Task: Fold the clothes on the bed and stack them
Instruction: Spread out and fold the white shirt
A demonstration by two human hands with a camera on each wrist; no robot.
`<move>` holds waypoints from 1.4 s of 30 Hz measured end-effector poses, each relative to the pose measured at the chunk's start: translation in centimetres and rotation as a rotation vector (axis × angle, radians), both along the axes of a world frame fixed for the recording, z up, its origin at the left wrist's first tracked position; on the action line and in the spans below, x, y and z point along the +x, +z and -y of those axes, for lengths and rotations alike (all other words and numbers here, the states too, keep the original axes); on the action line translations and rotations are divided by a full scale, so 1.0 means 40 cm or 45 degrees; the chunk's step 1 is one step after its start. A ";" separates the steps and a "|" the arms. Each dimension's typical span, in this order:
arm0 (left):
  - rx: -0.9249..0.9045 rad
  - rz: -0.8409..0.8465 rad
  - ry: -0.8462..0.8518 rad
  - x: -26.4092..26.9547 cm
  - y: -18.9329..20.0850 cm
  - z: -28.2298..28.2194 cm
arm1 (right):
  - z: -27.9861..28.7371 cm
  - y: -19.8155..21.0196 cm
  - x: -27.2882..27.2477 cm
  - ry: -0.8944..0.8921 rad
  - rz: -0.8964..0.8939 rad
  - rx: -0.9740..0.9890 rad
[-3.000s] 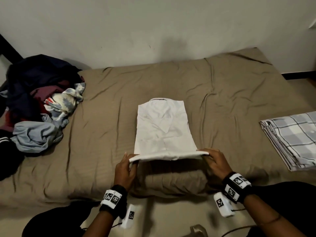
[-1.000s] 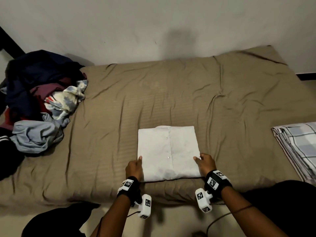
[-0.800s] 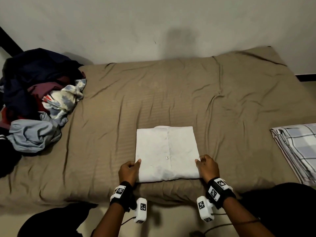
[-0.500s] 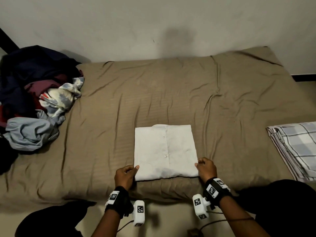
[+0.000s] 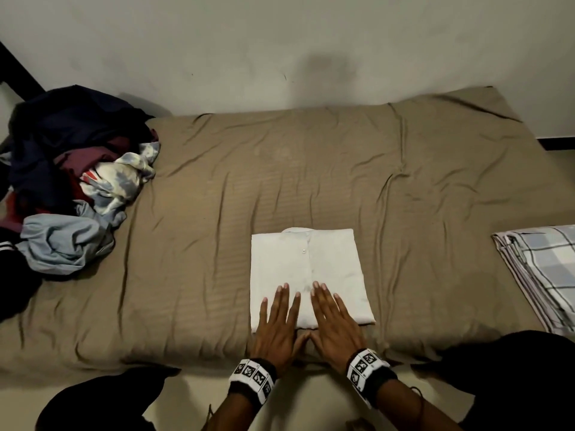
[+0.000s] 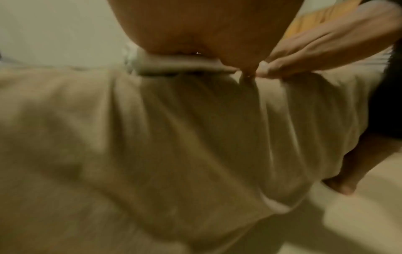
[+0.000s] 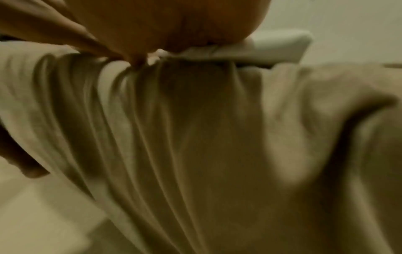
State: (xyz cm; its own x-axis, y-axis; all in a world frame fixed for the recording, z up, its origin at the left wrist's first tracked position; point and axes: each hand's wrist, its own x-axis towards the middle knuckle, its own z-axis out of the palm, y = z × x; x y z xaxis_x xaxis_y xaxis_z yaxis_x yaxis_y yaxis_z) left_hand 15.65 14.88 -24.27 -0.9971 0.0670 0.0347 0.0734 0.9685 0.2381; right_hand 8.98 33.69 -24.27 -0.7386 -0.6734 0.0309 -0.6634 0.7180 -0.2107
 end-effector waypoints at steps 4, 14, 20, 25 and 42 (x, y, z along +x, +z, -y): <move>0.047 0.063 0.003 0.019 -0.040 0.068 | -0.070 -0.044 -0.024 -0.094 0.053 0.084; 0.442 -0.097 0.081 -0.002 -0.077 0.171 | -0.169 -0.047 -0.096 -0.047 0.157 -0.075; 0.642 -0.191 0.283 -0.027 0.046 0.191 | -0.166 0.065 -0.176 -0.419 0.281 -0.480; 0.699 -0.473 0.373 -0.075 0.266 0.193 | -0.181 0.252 -0.277 -0.394 0.427 -0.739; 1.217 0.351 1.036 -0.275 0.068 0.253 | -0.128 0.091 -0.496 -0.858 0.898 -0.388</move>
